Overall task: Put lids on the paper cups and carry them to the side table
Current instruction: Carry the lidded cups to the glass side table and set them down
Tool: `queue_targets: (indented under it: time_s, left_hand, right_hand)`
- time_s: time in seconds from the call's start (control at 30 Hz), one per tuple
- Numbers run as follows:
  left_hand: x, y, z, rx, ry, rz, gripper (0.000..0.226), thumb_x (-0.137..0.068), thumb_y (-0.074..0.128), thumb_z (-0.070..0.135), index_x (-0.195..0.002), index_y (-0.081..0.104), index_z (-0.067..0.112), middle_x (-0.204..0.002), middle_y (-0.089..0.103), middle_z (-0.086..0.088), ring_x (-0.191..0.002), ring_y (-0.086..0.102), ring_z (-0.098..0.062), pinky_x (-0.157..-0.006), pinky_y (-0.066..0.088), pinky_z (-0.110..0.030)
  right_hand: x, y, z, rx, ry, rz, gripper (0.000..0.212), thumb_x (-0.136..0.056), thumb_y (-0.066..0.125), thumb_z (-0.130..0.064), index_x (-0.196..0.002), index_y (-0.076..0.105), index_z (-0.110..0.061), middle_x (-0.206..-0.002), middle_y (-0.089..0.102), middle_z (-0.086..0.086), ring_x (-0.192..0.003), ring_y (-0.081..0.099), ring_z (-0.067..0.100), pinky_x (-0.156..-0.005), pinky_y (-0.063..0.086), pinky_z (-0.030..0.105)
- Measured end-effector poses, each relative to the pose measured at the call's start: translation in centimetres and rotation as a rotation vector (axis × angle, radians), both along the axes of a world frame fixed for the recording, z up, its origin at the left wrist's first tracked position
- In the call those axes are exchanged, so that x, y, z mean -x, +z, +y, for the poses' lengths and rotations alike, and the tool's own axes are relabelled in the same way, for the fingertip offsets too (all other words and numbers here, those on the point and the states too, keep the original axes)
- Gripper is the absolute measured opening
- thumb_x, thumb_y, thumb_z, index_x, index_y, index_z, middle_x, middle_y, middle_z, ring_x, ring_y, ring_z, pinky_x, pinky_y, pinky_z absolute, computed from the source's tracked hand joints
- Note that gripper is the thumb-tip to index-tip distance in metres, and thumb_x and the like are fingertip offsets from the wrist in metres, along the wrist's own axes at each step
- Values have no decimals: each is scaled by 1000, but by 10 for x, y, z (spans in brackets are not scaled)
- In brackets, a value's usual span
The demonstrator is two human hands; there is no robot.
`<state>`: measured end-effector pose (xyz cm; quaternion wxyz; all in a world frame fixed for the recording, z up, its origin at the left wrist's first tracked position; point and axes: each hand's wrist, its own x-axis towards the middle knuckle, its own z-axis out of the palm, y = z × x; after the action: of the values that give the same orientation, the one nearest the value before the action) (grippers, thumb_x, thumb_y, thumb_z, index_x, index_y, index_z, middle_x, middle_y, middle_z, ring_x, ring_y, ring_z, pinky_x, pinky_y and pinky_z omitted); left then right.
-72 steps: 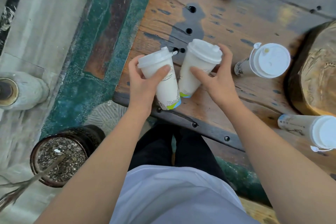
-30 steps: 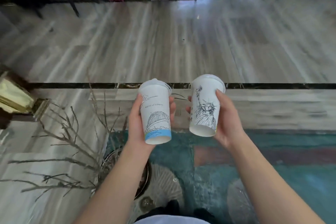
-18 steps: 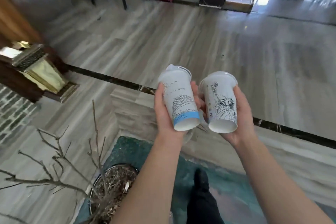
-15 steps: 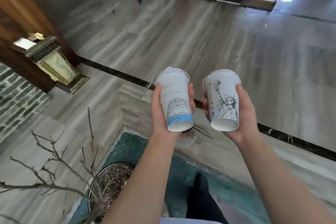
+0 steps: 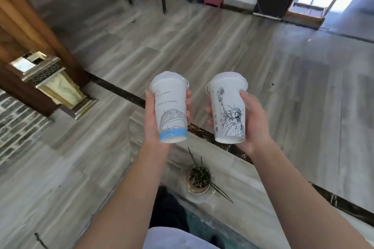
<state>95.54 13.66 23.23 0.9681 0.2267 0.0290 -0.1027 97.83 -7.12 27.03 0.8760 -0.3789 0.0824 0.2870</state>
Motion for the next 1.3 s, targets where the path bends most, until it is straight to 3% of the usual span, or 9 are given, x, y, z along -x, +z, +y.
queue_targets:
  time_s: [0.2, 0.4, 0.57, 0.9, 1.03, 1.2, 1.3]
  left_hand:
    - [-117, -7, 94, -12, -37, 1, 85, -84, 71, 59, -146, 46, 6, -125, 59, -12, -93, 68, -19, -73, 59, -30]
    - [-237, 6, 239, -67, -75, 71, 80, -92, 55, 62, -147, 51, 5, -125, 62, -12, -91, 70, -19, -71, 60, -30]
    - [-314, 29, 348, -137, 12, 75, 74, -95, 49, 60, -139, 59, 1, -117, 68, -15, -85, 72, -20, -65, 60, -30]
    - [-468, 55, 460, -219, 177, 87, 69, -87, 60, 56, -131, 65, 2, -113, 68, -18, -83, 69, -25, -63, 59, -31]
    - [-563, 61, 504, -256, 266, 106, 64, -89, 60, 53, -127, 67, 2, -110, 68, -18, -79, 70, -27, -62, 58, -31]
    - [-711, 78, 548, -294, 353, 96, 61, -92, 57, 53, -127, 67, 3, -108, 68, -16, -80, 69, -26, -61, 59, -31]
    - [-805, 93, 579, -314, 392, 99, 68, -88, 61, 52, -133, 65, 2, -114, 68, -18, -80, 71, -27, -61, 59, -33]
  right_hand:
    - [-104, -9, 84, -4, -13, -20, 69, -87, 59, -53, -138, 63, -7, -125, 70, 17, -100, 74, 32, -74, 63, 42]
    - [-230, -10, 234, 10, -67, 30, 57, -89, 59, -55, -120, 78, -11, -128, 67, 16, -97, 71, 28, -74, 59, 36]
    - [-339, 8, 349, 6, -16, -24, 75, -88, 62, -57, -144, 59, -6, -130, 65, 17, -95, 72, 27, -71, 60, 35]
    - [-510, 30, 464, 10, 36, -107, 69, -86, 61, -55, -136, 67, -8, -122, 70, 14, -95, 72, 26, -73, 60, 33]
    - [-609, 35, 510, 47, 53, -172, 45, -85, 64, -51, -106, 81, -15, -111, 72, 13, -89, 74, 28, -73, 59, 35]
    - [-774, 56, 554, 54, 84, -238, 45, -95, 58, -48, -112, 77, -11, -106, 72, 12, -83, 74, 26, -68, 59, 34]
    - [-877, 74, 588, 55, 127, -262, 53, -95, 58, -49, -128, 69, -10, -115, 71, 11, -86, 74, 25, -70, 60, 34]
